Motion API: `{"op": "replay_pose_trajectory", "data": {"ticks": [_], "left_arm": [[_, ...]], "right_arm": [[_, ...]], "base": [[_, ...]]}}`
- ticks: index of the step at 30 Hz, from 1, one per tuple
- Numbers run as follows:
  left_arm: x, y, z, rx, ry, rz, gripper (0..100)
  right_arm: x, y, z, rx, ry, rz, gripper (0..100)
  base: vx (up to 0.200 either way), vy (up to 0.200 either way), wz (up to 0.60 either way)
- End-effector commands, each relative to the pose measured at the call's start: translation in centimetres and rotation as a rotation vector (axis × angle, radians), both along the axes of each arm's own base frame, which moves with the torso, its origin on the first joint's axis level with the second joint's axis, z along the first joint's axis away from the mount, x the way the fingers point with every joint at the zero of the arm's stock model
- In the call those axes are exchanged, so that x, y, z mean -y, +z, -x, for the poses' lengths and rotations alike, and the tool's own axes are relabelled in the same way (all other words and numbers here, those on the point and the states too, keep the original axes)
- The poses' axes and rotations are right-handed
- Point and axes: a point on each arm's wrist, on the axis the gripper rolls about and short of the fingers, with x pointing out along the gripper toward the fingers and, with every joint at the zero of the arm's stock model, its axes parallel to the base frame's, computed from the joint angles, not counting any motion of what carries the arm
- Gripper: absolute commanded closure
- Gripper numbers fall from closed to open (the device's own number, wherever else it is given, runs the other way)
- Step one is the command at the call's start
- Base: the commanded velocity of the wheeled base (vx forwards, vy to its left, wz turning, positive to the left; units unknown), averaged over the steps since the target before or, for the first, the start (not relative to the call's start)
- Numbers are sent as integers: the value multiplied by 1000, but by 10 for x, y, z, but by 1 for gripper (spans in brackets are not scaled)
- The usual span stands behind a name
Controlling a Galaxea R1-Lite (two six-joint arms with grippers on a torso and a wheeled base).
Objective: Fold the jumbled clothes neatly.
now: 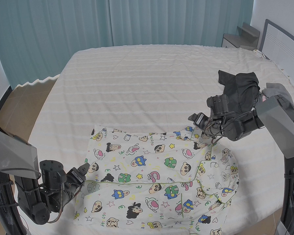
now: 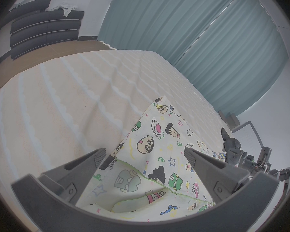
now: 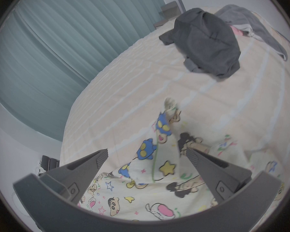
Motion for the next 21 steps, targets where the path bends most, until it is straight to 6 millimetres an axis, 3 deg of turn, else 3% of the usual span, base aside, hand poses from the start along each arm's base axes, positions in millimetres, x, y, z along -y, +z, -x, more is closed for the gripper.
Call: {"op": "replay_pose_trajectory", "data": {"ticks": [1,7,21], "left_arm": [[0,0,0,1,-2,2,0],[0,0,0,1,-2,2,0],[0,0,0,-1,-2,2,0]], "right_arm": [[-12,-24,-7,-31,9,-7,0],[-20,-31,-12,-32,14,-1,0],[-17,-32,-7,-63,-14,30,0]], "base": [[0,0,0],[0,0,0],[0,0,0]]}}
